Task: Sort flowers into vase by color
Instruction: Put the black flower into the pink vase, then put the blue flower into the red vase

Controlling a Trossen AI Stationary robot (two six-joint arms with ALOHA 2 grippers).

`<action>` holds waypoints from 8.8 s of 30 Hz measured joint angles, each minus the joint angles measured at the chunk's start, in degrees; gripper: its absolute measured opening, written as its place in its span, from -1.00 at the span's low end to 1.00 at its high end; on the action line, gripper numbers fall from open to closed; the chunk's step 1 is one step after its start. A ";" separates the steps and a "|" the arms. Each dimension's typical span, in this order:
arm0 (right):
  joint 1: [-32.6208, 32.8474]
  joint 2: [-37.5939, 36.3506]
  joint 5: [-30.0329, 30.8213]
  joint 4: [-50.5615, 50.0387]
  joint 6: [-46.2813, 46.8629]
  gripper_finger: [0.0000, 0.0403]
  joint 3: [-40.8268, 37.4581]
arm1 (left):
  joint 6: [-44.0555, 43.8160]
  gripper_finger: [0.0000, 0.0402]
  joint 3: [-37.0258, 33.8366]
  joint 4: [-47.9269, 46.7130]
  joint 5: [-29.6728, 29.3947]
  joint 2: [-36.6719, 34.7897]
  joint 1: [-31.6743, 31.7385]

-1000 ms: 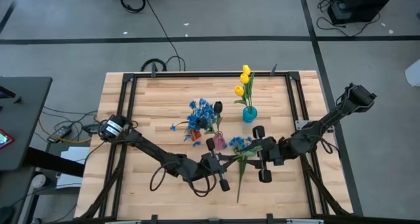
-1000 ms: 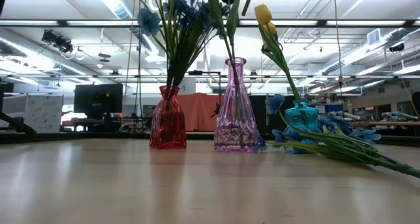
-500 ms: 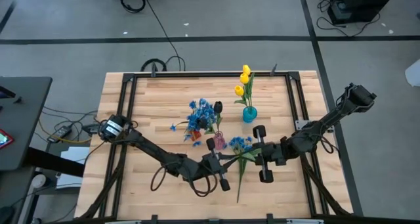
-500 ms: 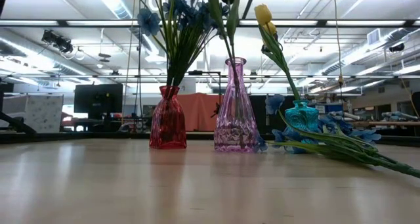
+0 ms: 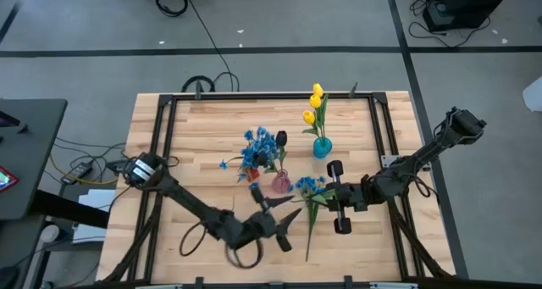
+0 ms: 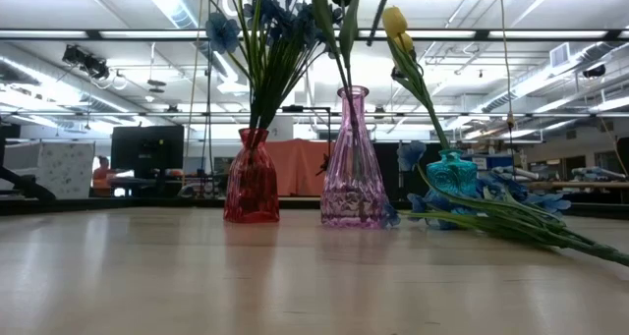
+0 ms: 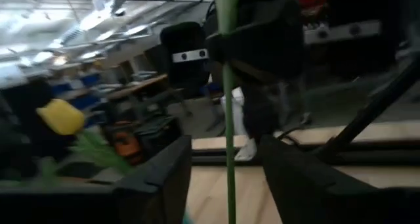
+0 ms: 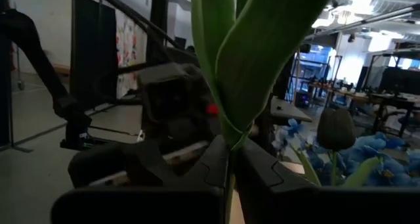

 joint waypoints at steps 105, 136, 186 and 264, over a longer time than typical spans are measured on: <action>-27.21 19.38 -5.91 -15.15 10.86 -0.86 5.48 | -35.47 0.06 -20.51 -36.61 16.20 -24.48 -15.98; -23.45 -6.78 -8.91 -43.62 18.15 -0.15 5.29 | -39.76 0.06 -21.45 -56.25 18.18 -40.34 -14.44; -7.18 15.12 -24.69 -75.83 87.38 -0.19 13.99 | -40.50 0.06 -54.59 -43.38 18.80 -64.94 4.43; 2.25 32.65 28.51 -45.72 33.98 -0.94 38.25 | -35.13 0.61 -74.08 -1.02 31.86 -48.20 13.65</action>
